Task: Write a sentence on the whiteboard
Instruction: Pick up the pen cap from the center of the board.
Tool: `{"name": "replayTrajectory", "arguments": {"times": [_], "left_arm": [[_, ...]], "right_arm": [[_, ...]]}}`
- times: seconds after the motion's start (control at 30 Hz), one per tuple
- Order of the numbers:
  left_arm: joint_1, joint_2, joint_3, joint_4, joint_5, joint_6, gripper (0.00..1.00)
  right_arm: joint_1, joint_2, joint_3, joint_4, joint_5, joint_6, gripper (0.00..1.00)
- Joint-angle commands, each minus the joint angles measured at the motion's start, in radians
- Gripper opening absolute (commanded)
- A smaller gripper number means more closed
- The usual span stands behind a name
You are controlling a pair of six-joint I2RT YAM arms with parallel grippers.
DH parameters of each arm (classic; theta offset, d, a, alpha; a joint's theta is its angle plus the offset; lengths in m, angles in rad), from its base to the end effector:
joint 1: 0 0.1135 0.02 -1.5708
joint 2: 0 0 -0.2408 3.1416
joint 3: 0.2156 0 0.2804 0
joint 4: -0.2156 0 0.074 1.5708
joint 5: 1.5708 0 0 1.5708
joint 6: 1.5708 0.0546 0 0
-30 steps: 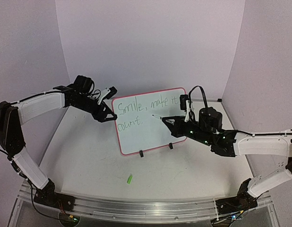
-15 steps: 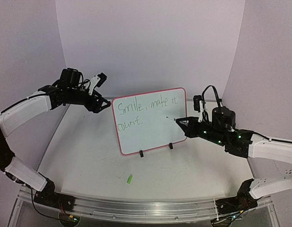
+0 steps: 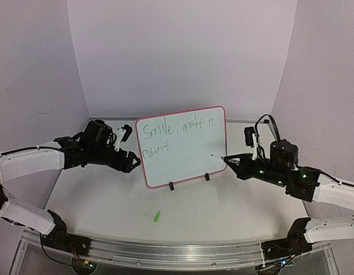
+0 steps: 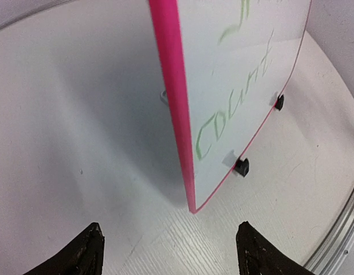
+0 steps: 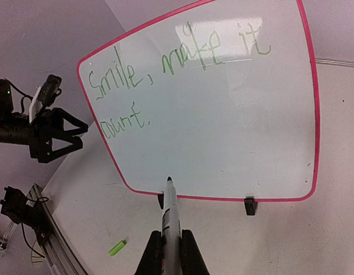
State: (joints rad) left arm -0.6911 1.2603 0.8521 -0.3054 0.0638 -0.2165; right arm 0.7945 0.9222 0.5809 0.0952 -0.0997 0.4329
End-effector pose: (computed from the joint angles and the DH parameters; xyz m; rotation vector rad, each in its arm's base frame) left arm 0.2434 -0.2059 0.2050 0.5840 2.2691 -0.5365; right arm 0.1903 0.2016 0.2390 -0.4191 1.8771 0.9416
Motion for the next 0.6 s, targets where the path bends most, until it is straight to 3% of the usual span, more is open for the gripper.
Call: {"name": "replayTrajectory", "arguments": {"times": [0.0, 0.3, 0.57], "left_arm": [[-0.065, -0.097, -0.109, 0.066, -0.172, -0.239, 0.77], [-0.201, -0.214, -0.265, 0.044, -0.245, -0.452, 0.72], [-0.453, -0.059, -0.229, 0.003, -0.281, -0.538, 0.71]], "right_arm": [[-0.001, -0.063, -0.036, -0.034, 0.022, 0.013, 0.00], [-0.001, -0.102, -0.089, -0.035, 0.089, 0.092, 0.00], [0.000, -0.044, -0.073, -0.034, 0.076, 0.094, 0.00]]}}
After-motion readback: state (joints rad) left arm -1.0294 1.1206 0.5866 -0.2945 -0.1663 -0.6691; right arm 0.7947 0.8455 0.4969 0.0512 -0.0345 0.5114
